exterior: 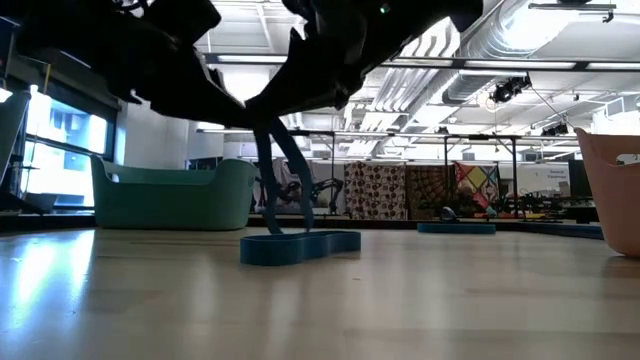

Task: Sort rubber bands into baskets
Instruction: Put the blue rubber band into the blue bin

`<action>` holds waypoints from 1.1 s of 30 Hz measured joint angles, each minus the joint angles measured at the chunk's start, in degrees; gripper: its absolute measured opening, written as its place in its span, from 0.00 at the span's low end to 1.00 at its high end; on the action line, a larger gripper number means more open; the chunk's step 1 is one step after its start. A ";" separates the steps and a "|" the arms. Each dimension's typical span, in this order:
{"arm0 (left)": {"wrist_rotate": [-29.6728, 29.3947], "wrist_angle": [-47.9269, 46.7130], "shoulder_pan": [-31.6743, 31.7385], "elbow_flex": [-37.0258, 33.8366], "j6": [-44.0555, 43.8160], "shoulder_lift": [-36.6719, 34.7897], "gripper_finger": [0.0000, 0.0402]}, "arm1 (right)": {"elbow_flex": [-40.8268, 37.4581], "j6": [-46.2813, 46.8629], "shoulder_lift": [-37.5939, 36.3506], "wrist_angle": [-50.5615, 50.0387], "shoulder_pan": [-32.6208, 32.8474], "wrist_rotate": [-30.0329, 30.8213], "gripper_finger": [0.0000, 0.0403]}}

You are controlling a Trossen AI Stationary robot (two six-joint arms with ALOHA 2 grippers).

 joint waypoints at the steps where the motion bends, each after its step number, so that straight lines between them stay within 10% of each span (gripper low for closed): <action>1: 1.65 0.86 0.00 0.00 0.79 0.11 0.38 | 0.00 0.00 0.00 0.24 0.22 0.42 0.00; 12: 8.52 2.35 0.00 0.00 2.53 0.20 0.35 | 0.00 -1.51 0.00 3.70 1.61 0.53 0.00; 21: 9.27 4.35 -0.08 -0.04 8.37 0.26 0.02 | 0.00 -0.79 -0.20 3.97 1.54 0.90 0.02; 33: -0.79 5.17 -0.06 0.10 13.52 -3.80 0.00 | 0.02 -1.25 -0.15 2.43 4.51 5.16 0.34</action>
